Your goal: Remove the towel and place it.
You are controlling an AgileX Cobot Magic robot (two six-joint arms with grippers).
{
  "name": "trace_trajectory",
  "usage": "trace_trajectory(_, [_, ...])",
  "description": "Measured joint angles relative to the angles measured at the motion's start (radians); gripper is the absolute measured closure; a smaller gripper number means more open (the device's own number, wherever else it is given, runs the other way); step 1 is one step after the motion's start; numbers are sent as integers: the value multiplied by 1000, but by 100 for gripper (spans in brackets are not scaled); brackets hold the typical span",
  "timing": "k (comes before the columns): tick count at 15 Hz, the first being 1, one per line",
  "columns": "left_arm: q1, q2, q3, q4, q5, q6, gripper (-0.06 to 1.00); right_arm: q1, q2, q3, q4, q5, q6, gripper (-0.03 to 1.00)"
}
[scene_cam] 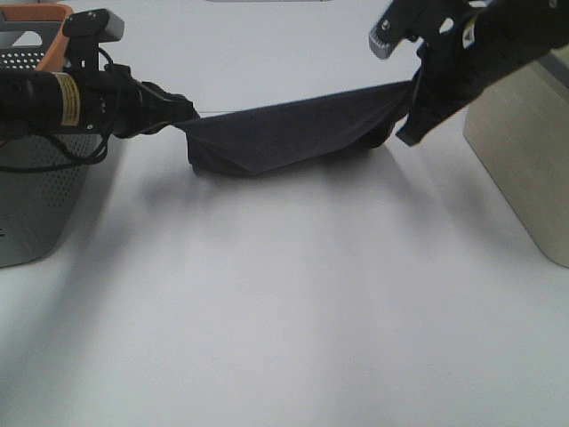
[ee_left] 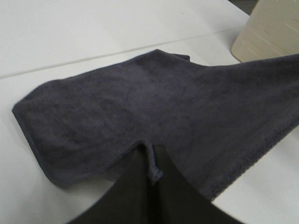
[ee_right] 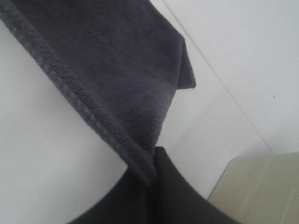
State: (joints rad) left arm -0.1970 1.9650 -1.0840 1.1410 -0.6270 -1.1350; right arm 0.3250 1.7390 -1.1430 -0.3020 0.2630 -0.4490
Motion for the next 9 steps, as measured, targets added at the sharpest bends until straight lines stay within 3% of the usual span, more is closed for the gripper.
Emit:
trace_trajectory(6, [-3,-36,218,60,-36,27,94,2,-80,404,10,-231,1,94])
trace_trajectory(9, [-38,-36,231,126,-19,31,94,50,-70,539,-29,-436,-25,94])
